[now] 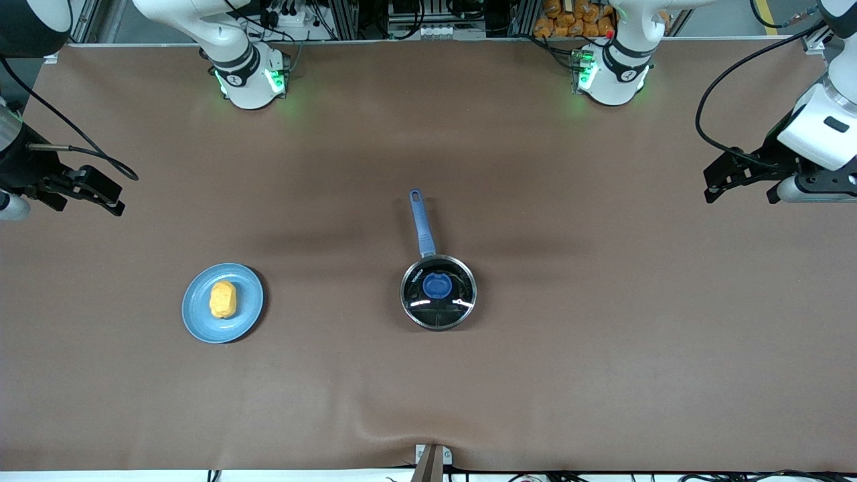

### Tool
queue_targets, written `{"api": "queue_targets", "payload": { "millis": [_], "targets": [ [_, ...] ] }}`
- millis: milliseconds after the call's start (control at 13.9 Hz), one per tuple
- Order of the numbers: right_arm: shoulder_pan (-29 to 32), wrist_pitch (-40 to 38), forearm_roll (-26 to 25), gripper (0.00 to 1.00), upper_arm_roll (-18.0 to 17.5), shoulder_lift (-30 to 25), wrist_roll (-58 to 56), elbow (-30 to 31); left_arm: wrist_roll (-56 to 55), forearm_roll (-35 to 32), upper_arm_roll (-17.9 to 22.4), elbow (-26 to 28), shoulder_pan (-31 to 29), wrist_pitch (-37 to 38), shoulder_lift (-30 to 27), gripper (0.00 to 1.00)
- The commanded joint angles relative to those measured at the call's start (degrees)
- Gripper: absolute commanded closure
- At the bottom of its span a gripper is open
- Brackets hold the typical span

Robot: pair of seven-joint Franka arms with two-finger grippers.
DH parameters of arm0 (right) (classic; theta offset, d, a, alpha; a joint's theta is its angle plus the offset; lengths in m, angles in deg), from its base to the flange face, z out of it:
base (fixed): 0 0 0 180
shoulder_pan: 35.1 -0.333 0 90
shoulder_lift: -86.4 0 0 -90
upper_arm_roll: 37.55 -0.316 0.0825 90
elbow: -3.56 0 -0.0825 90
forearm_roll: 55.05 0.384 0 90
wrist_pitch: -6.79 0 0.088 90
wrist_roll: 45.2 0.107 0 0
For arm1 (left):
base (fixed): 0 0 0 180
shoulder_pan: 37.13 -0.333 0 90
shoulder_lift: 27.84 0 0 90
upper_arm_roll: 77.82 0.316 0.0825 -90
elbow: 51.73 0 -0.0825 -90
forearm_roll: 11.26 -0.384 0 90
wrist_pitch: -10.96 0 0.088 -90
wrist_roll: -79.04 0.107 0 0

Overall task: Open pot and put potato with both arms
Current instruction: 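Lower the right gripper onto the yellow potato on the blue plate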

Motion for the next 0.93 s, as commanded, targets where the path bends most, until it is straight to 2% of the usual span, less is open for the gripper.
{"api": "queue_targets", "payload": {
  "millis": [0, 575, 862],
  "targets": [
    [0.17, -0.07, 0.01, 0.00, -0.43, -1.30, 0.98, 0.28, -1.17, -1.18, 0.60, -0.57, 0.40, -0.27, 0.09, 0.00],
    [-0.27, 2.20, -0.08, 0.00, -0.34, -0.08, 0.63, 0.89, -1.09, -1.01, 2.37, -0.48, 0.49, 0.43, 0.44, 0.00],
    [-1.24, 6.94, -0.08, 0.00, -0.43, 7.82, 0.10, 1.59, -1.17, -0.39, 2.10, -0.57, -0.30, 0.52, 1.23, 0.00]
  ]
}}
